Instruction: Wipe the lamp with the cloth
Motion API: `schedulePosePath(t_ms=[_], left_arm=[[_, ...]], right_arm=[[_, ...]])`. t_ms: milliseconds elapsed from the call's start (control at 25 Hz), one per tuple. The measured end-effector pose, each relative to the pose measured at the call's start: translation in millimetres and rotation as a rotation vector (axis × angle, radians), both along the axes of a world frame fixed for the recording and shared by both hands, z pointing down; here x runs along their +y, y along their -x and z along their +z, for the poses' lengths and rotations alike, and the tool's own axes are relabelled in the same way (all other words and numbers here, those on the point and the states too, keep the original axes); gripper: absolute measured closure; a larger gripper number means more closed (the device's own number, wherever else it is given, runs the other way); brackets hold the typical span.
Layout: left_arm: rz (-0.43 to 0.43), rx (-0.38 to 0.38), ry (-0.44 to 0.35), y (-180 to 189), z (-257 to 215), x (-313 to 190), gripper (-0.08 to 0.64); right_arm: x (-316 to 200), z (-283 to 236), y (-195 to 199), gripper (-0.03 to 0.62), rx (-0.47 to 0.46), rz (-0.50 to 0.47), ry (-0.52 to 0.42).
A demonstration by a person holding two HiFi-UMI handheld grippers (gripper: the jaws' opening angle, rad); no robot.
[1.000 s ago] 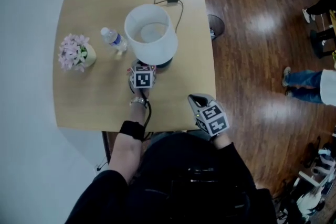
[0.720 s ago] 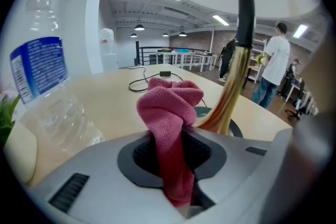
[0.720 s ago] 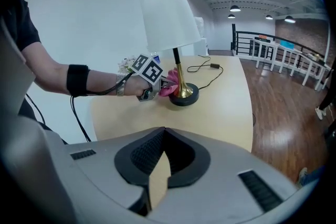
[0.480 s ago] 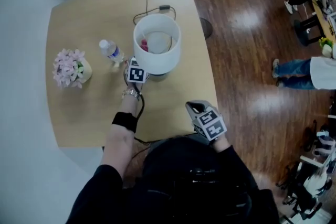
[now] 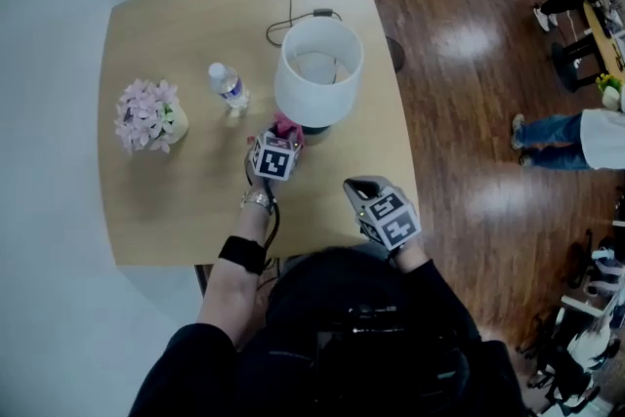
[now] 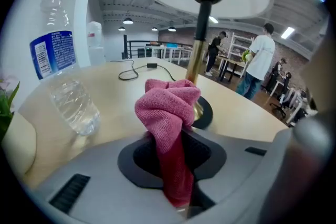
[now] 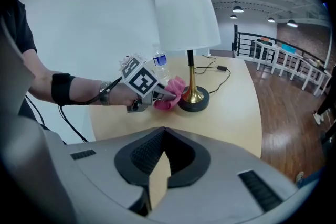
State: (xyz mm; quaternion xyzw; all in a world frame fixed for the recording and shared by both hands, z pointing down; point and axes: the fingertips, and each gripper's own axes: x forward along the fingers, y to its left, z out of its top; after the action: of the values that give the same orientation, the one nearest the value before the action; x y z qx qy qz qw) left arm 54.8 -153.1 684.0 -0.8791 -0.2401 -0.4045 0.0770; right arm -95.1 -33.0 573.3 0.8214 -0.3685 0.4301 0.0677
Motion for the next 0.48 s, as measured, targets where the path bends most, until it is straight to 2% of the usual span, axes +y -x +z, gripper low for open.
schedulePosePath(t_ms=[80, 160, 360, 480], left_arm=[[0.035, -0.087, -0.027, 33, 9, -3, 0.468], [0.038, -0.133, -0.025, 65, 8, -12, 0.469], [-0.004, -0.140, 0.099, 139, -49, -24, 0.470], [-0.041, -0.144, 0.144, 176, -77, -36, 0.471]], right_arm=[[-9, -5, -2, 0.588, 0.014, -0.005, -0.009], [-16, -8, -3, 0.588, 0.030, -0.011, -0.021], [-19, -11, 2, 0.588, 0.037, -0.007, -0.035], [-17, -8, 6, 0.588, 0.026, 0.010, -0.048]])
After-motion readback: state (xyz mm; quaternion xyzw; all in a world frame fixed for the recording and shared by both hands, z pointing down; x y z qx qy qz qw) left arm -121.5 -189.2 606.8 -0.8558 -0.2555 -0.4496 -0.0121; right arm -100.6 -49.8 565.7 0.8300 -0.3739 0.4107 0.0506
